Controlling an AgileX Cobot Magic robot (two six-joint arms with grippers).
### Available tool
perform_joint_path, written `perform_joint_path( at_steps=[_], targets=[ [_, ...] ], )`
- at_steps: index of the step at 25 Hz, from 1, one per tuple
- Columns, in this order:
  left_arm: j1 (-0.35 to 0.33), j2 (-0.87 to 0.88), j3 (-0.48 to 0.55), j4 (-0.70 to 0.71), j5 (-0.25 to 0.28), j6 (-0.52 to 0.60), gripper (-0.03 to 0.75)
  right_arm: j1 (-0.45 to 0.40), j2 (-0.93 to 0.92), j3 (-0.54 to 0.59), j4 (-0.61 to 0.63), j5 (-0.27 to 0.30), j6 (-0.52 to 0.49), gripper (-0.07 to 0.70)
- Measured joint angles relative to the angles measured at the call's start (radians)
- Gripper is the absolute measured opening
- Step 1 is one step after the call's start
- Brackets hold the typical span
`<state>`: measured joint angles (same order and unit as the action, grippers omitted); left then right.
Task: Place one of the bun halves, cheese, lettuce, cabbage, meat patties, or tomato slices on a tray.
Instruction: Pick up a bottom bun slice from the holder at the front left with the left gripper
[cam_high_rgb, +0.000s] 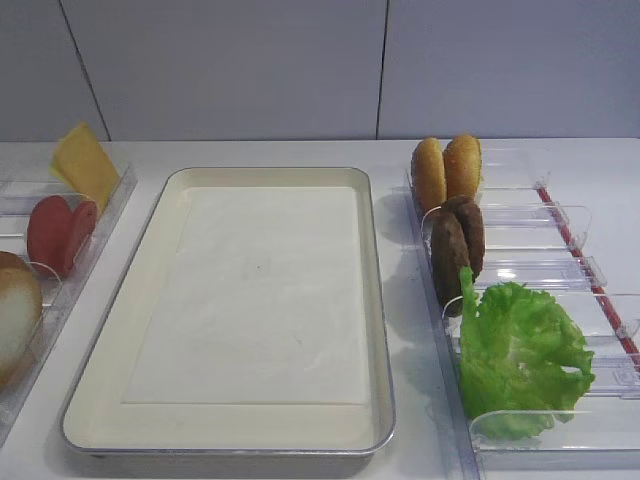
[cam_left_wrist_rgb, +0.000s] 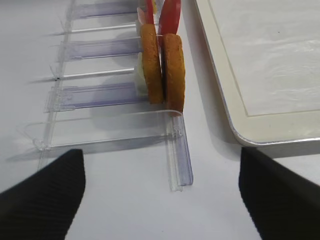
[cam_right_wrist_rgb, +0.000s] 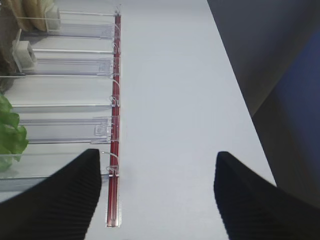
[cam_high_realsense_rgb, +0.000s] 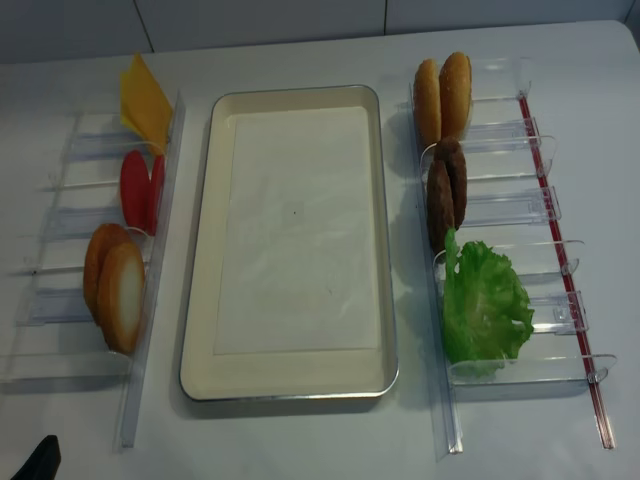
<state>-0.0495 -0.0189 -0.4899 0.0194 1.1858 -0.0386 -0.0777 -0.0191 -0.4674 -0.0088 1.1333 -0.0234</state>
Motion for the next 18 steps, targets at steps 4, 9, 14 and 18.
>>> perform_joint_path(
  at_steps=[4,9,14,18],
  targets=[
    [0.000,0.000,0.000,0.000,0.000,0.000,0.578,0.000,0.000,0.000,0.000,0.000,0.000,0.472],
    [0.000,0.000,0.000,0.000,0.000,0.000,0.578,0.000,0.000,0.000,0.000,0.000,0.000,0.472],
    [0.000,0.000,0.000,0.000,0.000,0.000,0.578,0.000,0.000,0.000,0.000,0.000,0.000,0.469],
    [0.000,0.000,0.000,0.000,0.000,0.000,0.578,0.000,0.000,0.000,0.000,0.000,0.000,0.453]
  ],
)
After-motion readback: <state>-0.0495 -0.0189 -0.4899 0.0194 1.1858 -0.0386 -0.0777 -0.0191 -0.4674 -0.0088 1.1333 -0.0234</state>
